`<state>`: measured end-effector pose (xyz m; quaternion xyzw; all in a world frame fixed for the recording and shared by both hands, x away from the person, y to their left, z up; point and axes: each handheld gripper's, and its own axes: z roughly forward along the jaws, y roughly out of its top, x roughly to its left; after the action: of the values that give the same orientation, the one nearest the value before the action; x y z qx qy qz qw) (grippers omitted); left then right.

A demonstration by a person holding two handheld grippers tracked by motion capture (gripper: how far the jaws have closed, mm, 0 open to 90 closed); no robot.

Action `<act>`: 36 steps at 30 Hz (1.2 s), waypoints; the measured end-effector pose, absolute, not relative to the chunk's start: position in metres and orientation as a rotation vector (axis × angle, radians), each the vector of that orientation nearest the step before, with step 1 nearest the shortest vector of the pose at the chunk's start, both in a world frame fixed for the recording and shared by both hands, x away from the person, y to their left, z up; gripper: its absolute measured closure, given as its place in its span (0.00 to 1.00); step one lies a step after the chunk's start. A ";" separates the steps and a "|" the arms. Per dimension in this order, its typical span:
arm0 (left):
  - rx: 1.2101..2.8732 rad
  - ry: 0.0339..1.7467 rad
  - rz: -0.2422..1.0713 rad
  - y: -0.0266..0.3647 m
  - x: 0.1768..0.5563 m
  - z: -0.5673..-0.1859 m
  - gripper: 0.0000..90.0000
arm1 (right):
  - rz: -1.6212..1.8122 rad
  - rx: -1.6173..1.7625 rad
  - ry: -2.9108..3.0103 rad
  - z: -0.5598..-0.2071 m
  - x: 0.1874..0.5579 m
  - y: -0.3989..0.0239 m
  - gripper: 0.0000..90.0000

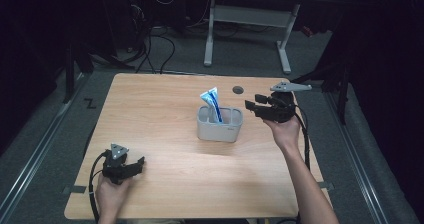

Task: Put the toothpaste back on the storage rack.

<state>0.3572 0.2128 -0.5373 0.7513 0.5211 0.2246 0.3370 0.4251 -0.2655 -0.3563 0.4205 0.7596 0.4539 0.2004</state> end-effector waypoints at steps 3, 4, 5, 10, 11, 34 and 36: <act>1.958 1.358 0.585 0.213 0.357 -0.537 0.29 | 1.287 1.179 2.105 -0.353 0.420 -0.271 0.54; 1.958 1.358 0.584 0.213 0.357 -0.537 0.29 | 1.283 1.175 2.104 -0.353 0.419 -0.272 0.54; 1.958 1.358 0.585 0.213 0.357 -0.537 0.29 | 1.285 1.176 2.101 -0.352 0.418 -0.273 0.54; 1.958 1.358 0.585 0.213 0.357 -0.537 0.29 | 1.288 1.176 2.088 -0.348 0.413 -0.278 0.54; 1.959 1.358 0.585 0.213 0.357 -0.537 0.29 | 1.292 1.180 2.084 -0.348 0.412 -0.279 0.54; 1.958 1.358 0.585 0.213 0.357 -0.537 0.29 | 1.271 1.276 2.025 -0.353 0.389 -0.311 0.53; 1.958 1.359 0.585 0.213 0.357 -0.537 0.29 | 1.277 1.283 2.017 -0.355 0.387 -0.314 0.53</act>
<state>0.3572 0.2129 -0.5373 0.7512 0.5213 0.2244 0.3372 0.3874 -0.3140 -0.3553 0.4624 0.7270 0.4603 0.2139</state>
